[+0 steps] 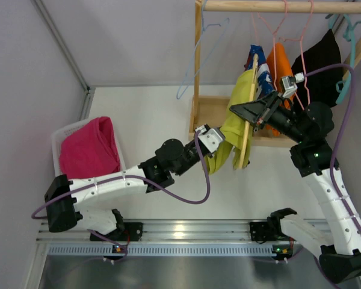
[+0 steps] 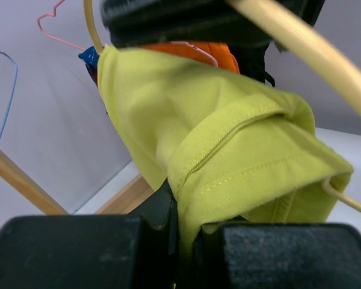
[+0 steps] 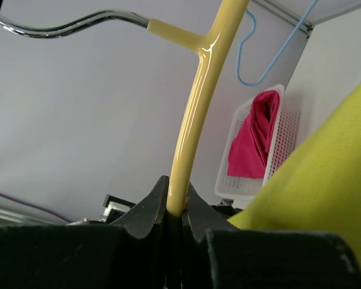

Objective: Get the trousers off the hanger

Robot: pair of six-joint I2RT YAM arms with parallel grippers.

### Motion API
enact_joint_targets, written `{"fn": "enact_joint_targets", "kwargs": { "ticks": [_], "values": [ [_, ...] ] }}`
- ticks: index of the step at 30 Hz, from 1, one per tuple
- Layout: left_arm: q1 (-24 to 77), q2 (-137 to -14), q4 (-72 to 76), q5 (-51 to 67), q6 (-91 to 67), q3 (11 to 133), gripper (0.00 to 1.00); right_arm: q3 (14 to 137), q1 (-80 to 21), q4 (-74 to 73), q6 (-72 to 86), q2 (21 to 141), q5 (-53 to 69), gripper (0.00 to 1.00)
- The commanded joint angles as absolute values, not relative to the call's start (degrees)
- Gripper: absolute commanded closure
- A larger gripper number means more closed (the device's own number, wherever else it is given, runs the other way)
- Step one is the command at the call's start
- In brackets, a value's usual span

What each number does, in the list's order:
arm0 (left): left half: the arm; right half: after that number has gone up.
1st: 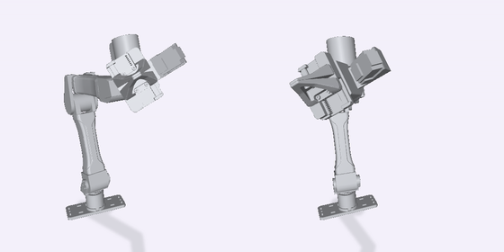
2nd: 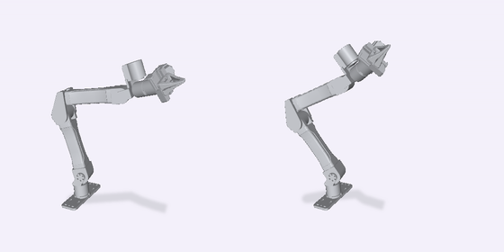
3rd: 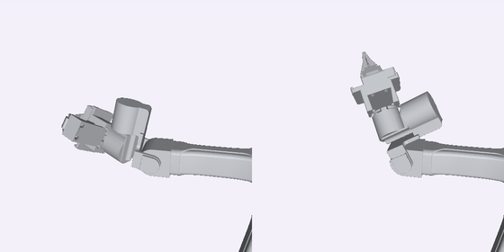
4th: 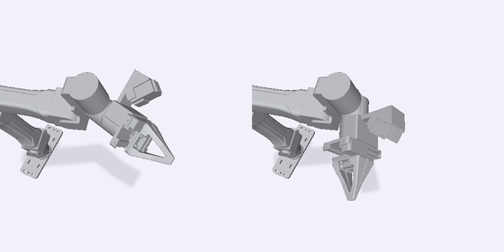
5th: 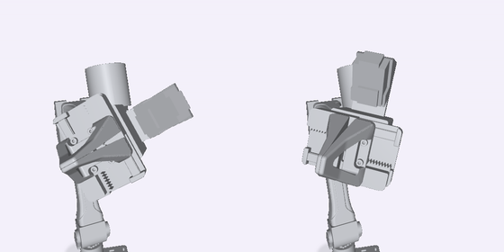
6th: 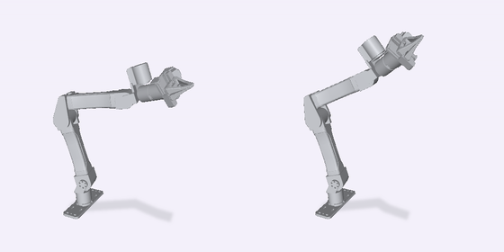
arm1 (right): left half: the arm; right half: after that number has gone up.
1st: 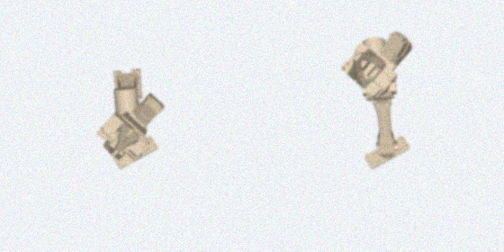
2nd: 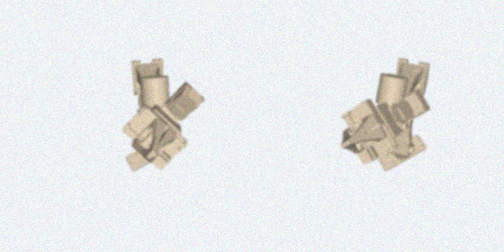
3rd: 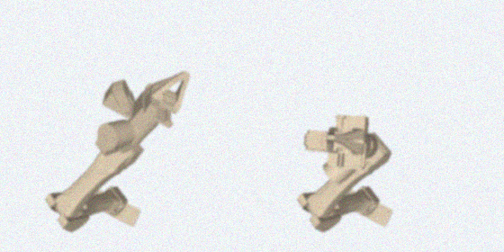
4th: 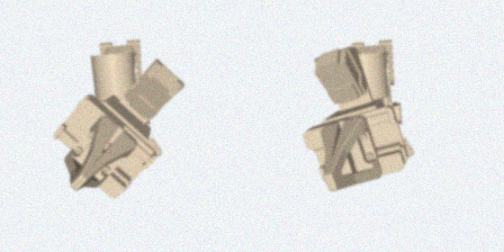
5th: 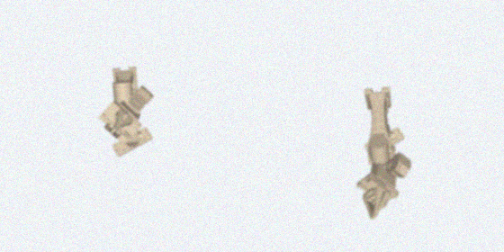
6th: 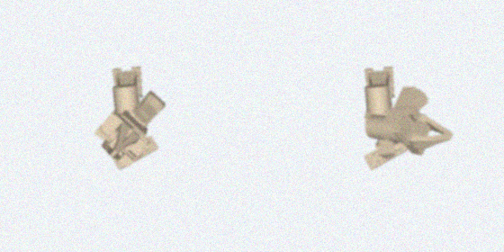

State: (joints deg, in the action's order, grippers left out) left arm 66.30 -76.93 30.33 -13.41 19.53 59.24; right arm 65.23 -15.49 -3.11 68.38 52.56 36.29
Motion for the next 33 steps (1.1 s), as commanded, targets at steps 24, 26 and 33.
{"fn": "enact_joint_targets", "kwargs": {
  "ticks": [24, 26, 33],
  "values": [
    [65.92, -73.56, 12.48, -16.7, 23.64, 95.61, 1.0, 45.89, -9.4, 2.02, 55.73, 53.35, 45.62, 1.0],
    [65.92, -74.53, 12.57, -16.0, 24.87, 97.29, 1.0, 43.08, -9.4, 2.02, 55.02, 53.09, 44.31, 1.0],
    [65.92, -75.59, 12.74, -14.24, 26.8, 103.53, 1.0, 43.5, -8.26, 1.58, 47.55, 55.89, 44.21, 1.0]
  ]
}}
